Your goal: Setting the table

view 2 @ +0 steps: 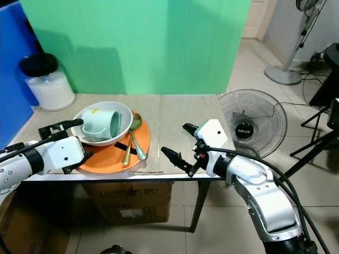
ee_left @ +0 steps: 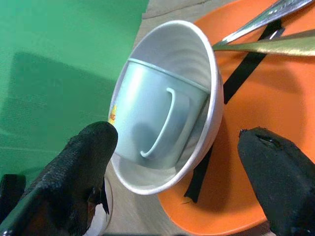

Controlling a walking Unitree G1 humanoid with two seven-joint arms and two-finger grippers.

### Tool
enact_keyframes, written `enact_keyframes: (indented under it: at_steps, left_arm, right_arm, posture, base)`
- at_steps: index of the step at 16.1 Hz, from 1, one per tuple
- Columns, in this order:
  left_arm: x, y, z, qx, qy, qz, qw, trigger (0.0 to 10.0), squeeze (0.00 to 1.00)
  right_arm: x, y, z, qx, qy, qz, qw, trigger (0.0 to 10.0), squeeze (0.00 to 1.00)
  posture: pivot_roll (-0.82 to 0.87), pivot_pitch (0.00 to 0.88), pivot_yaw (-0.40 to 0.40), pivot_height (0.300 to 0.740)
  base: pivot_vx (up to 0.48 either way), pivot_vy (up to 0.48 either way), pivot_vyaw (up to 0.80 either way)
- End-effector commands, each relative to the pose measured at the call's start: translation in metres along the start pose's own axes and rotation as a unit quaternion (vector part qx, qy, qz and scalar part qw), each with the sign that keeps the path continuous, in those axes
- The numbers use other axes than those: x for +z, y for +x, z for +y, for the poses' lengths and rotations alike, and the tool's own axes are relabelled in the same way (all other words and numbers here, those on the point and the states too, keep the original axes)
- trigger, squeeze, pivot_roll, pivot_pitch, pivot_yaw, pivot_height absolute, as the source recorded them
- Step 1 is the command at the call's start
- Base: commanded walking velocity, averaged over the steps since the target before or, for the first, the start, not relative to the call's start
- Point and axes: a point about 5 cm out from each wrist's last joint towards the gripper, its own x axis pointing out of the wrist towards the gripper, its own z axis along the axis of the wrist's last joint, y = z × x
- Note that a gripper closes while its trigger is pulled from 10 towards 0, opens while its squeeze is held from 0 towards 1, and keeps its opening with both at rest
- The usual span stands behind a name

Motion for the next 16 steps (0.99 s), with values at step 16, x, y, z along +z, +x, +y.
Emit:
enact_keyframes:
  at_steps: [16]
  left_arm:
    - [-0.017, 0.016, 0.021, -0.013, 0.014, -0.01, 1.0, 10.0, 0.0]
  right_arm:
    - [0.004, -0.013, 0.011, 0.032, -0.011, 0.01, 0.999, 10.0, 0.0]
  posture:
    - [-0.03, 0.078, 0.046, 0.74]
  base:
    - [0.0, 0.0, 0.0]
